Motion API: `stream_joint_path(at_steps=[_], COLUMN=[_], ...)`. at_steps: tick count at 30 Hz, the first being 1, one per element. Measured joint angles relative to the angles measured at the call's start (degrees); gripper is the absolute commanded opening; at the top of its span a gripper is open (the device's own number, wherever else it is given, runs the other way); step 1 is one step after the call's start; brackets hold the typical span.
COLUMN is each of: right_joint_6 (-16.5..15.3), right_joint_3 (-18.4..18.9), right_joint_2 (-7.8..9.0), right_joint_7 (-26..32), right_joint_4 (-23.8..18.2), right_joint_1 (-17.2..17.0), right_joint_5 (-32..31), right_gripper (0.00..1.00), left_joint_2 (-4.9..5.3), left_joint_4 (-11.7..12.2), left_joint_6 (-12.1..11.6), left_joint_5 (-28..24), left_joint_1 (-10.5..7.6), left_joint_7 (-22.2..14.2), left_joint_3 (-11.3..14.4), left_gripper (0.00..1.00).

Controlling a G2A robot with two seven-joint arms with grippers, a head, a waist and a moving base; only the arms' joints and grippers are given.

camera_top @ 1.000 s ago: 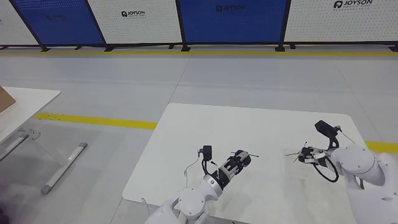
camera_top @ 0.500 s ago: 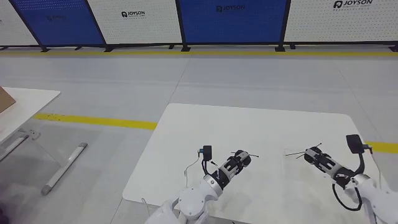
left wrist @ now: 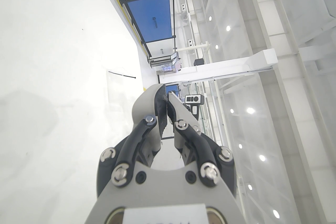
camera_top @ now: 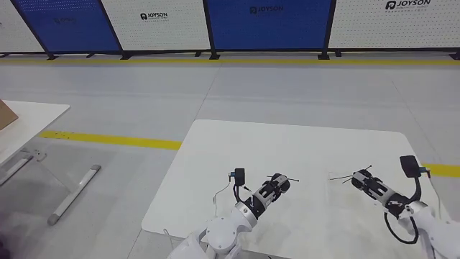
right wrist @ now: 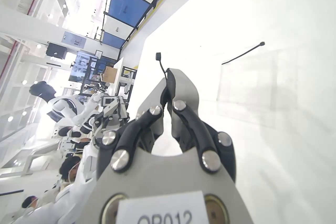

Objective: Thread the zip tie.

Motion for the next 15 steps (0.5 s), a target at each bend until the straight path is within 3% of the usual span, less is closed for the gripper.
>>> stream_joint_path(at_steps=[7, 15], right_joint_6=[0.0, 0.0], right_joint_3=[0.0, 0.0], right_joint_2=[0.0, 0.0], right_joint_7=[0.0, 0.0], right_joint_4=[0.0, 0.0], right_joint_1=[0.0, 0.0], right_joint_5=[0.0, 0.0], right_gripper=[0.0, 0.0], left_joint_2=[0.03, 0.29], left_joint_4=[0.03, -0.7], left_joint_6=[0.27, 1.76], left_joint_5=[0.68, 12.37], left_joint_1=[-0.09, 0.62], left_joint_7=[0.22, 2.51], left_joint_3=[-0.02, 1.98], left_gripper=[0.0, 0.0])
